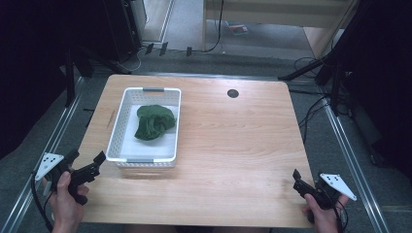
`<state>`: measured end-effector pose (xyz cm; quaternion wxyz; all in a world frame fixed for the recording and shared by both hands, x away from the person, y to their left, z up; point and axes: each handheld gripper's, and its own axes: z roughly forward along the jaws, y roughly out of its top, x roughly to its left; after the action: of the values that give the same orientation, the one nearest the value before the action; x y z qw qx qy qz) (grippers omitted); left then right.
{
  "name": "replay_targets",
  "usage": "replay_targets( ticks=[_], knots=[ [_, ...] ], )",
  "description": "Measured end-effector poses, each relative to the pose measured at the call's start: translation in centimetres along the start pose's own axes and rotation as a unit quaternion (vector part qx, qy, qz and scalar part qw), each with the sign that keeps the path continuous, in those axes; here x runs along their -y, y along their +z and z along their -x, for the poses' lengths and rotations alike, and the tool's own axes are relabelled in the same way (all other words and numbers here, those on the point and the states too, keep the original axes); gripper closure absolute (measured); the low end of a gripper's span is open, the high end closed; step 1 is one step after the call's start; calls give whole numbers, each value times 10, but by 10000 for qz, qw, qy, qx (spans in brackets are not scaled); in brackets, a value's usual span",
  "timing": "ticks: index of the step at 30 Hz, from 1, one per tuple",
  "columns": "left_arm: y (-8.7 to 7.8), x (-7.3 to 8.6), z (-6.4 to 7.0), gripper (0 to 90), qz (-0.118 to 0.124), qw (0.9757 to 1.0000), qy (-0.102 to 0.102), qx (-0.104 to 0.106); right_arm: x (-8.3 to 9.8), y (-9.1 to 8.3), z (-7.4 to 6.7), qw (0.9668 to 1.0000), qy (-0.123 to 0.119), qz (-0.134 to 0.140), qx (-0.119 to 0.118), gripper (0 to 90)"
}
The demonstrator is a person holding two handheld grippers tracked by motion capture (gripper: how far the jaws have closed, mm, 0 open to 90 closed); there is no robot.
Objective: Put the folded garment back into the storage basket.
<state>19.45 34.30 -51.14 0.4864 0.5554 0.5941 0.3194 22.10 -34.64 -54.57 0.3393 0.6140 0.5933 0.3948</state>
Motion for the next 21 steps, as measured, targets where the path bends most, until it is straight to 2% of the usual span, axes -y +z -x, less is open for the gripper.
replay_targets(
  ticks=[1, 3, 4, 9, 12, 18, 21],
  knots=[
    [1, 4, -4, 0, -10, 9999, 110, -87, 0, 0, 0, 10000, 10, -2, 0, 131],
    [2, 13, -16, 0, 9, 9999, -138, -48, 0, 0, 0, 10000, 6, 2, 3, 131],
    [2, 18, -21, 0, -7, 9998, -184, -88, 0, 0, 0, 10000, 9, 6, -5, 131],
    [3, 33, -37, 0, -107, 9996, -182, -191, 0, 0, 0, 10000, 14, 9, -11, 130],
    [2, 35, -39, 0, -50, 9996, -257, -142, 0, 0, 0, 10000, 9, 14, -24, 131],
    [4, 35, -35, 0, -100, 9997, -82, -229, 0, 0, 1, 10000, 10, 23, -38, 130],
    [4, 35, -37, 0, -85, 9996, -178, -211, 0, 0, 1, 10000, 19, 25, -38, 130]
  ],
)
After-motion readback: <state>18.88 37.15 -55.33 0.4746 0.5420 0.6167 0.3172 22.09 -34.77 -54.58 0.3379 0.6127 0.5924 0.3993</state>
